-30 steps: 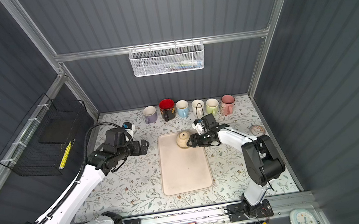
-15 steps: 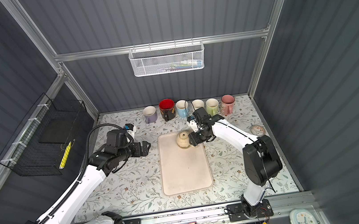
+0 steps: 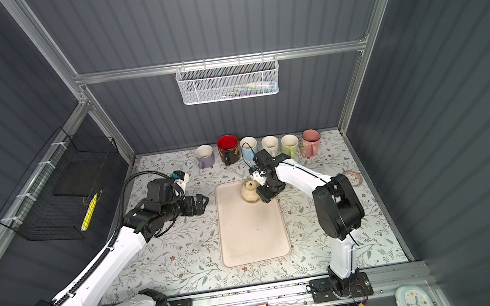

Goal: Turn the mug right side up
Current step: Pick up the mug from the tray.

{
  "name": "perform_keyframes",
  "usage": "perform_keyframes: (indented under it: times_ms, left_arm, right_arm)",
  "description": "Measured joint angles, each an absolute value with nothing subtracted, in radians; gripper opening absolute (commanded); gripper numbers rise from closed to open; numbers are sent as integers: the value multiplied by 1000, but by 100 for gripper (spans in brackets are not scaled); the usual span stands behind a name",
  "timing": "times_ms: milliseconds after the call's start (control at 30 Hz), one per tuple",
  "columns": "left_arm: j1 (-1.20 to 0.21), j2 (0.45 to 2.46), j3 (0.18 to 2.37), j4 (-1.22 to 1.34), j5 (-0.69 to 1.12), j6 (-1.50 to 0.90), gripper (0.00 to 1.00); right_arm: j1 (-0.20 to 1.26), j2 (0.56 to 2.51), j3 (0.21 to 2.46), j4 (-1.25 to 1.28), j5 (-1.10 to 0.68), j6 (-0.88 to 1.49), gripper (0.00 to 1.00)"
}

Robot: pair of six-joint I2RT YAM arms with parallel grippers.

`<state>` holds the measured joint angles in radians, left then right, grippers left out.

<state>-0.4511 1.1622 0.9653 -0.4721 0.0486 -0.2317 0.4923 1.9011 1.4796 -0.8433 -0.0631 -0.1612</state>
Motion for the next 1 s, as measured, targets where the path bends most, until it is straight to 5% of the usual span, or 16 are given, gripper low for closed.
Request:
perform_keyframes:
  times_ms: [200,1000]
  left_arm:
    - [-451,1162,962,-469,53,-233,100]
    - [-451,1164,962,-471,53,-233,100]
  right_arm:
    - [498,1956,1524,-852,-58,-174,41]
    - [498,2041,1597,-860,-79,-190,24]
